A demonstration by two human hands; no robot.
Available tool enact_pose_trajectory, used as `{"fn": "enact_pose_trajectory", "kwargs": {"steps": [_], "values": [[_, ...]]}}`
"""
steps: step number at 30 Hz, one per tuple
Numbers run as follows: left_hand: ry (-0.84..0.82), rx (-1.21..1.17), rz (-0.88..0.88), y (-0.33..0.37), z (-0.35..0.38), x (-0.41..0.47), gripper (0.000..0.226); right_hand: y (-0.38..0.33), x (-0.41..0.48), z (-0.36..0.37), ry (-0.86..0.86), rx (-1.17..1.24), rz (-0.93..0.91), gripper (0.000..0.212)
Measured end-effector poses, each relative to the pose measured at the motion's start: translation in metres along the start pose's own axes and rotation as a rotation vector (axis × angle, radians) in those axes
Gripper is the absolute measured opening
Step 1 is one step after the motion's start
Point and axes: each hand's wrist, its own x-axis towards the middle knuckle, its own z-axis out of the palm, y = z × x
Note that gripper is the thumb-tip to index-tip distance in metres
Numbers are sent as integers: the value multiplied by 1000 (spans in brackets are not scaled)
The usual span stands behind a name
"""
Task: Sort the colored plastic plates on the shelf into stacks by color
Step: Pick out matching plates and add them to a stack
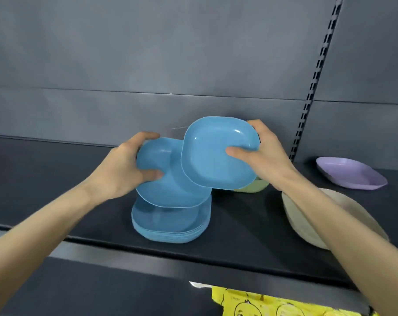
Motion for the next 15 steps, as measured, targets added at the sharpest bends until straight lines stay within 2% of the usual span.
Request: {"fn": "enact_pose_trajectory", "kwargs": {"steps": [7,15], "values": [[-182,-49,-15,-28,4,0,72,-9,-18,18,36,-101,66,42],[-292,109,96,-36,22,-2,58,-7,-22,22,77,-125,102,39]]}}
